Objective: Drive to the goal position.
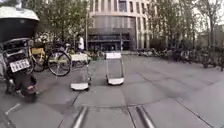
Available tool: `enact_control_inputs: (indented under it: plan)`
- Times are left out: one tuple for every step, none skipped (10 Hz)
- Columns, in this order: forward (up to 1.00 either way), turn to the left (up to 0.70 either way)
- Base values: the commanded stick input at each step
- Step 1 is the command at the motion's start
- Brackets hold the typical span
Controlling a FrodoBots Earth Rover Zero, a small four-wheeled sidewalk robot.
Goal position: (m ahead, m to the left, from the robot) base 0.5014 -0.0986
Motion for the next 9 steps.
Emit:
enact_control_inputs:
  plan:
    - [0.45,0.00]
    - [0.45,0.00]
    - [0.45,0.00]
    - [0.45,0.00]
    - [0.45,0.00]
    - [0.45,0.00]
    - [0.45,0.00]
    - [0.45,0.00]
    - [0.45,0.00]
